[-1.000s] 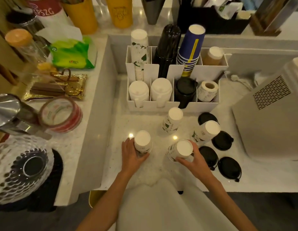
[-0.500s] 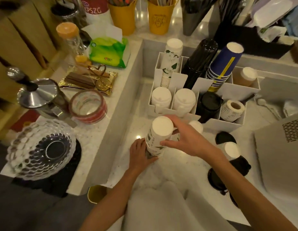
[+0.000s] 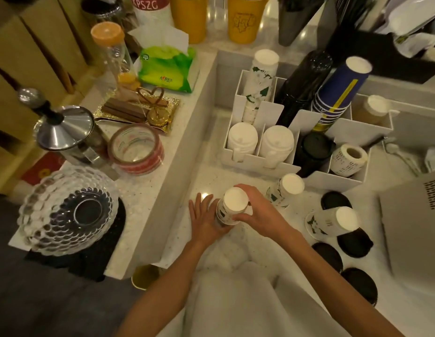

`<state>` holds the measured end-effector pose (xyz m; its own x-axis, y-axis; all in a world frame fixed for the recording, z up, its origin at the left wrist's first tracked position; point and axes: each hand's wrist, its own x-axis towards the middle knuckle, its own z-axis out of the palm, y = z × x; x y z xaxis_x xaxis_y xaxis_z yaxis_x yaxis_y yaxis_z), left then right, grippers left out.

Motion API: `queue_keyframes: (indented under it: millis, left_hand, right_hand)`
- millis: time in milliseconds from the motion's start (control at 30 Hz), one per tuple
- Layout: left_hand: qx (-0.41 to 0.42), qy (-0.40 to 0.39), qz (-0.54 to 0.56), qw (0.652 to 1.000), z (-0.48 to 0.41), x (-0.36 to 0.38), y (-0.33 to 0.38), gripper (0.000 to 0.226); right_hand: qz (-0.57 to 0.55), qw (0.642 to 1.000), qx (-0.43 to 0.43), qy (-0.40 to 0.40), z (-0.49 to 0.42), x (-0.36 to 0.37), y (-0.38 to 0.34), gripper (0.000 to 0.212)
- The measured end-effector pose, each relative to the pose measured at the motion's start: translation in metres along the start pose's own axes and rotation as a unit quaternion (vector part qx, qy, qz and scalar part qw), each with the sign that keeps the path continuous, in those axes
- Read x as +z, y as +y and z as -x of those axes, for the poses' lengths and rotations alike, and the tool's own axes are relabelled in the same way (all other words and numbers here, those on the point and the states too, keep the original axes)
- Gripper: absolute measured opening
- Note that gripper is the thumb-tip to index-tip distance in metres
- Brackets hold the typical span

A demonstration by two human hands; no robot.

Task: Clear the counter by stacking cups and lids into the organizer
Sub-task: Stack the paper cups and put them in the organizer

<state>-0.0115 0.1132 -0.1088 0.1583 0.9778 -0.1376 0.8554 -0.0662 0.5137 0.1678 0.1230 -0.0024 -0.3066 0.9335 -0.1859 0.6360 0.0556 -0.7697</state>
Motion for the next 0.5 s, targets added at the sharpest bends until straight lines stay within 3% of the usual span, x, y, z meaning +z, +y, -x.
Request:
queue_keyframes:
  millis: [200, 433, 500]
  left_hand:
    - [0.009, 0.002, 0.004, 1.000, 0.001, 0.003, -0.005, 0.098]
    - [0.012, -0.005, -0.005, 1.000, -0.001, 0.005, -0.006, 0.098]
    - [0.013, -0.016, -0.010, 1.000, -0.001, 0.005, -0.006, 0.098]
  right_hand:
    - [0.029, 0.995, 0.009, -0.095, -0.010, -0.014, -0.003, 0.077]
    - [-0.015, 0.992, 0.031, -0.120, -0.008, -0.009, 0.000, 0.088]
    - [-0.001, 0.996, 0.040, -0.086, -0.006, -0.003, 0.000, 0.097]
